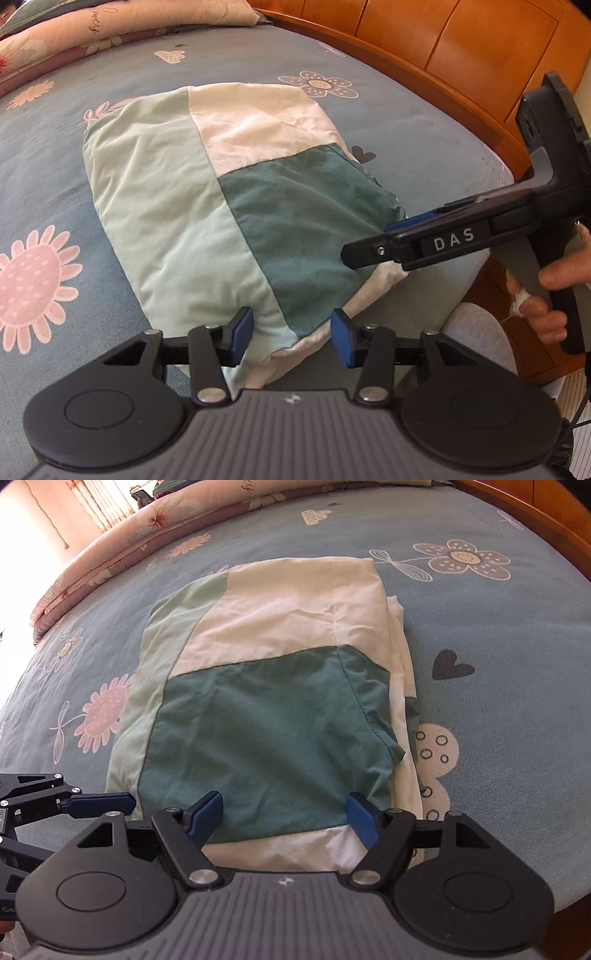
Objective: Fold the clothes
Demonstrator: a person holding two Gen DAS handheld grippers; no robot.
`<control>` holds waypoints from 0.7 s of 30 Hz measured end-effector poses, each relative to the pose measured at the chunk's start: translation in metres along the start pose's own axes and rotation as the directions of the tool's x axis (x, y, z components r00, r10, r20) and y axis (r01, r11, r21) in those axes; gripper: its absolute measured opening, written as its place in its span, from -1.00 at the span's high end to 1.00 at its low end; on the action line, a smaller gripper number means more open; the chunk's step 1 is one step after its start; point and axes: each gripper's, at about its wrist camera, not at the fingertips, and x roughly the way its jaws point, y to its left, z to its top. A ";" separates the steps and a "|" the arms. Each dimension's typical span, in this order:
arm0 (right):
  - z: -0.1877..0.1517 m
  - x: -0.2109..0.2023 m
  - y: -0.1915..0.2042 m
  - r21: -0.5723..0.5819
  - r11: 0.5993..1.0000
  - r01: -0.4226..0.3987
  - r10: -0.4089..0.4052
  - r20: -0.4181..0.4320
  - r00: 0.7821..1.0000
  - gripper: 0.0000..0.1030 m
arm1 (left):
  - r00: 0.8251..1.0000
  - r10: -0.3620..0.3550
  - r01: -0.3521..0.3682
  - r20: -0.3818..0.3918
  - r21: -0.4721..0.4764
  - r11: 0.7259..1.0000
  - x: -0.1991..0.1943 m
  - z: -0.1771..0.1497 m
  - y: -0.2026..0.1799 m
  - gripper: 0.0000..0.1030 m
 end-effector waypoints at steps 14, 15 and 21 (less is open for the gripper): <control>0.002 -0.025 -0.013 0.068 0.995 -0.072 0.066 0.077 0.995 -0.52 | 0.966 0.227 -0.246 0.124 0.169 0.954 -0.040 -0.031 -0.015 -0.19; 0.002 -0.026 -0.012 0.064 0.995 -0.075 0.070 0.077 0.995 -0.52 | 0.964 0.242 -0.259 0.114 0.174 0.950 -0.034 -0.037 -0.014 -0.19; 0.000 -0.015 0.007 -0.023 0.998 -0.051 0.053 0.081 0.995 -0.52 | 0.933 0.329 -0.346 0.145 0.108 0.932 -0.005 -0.055 -0.004 -0.18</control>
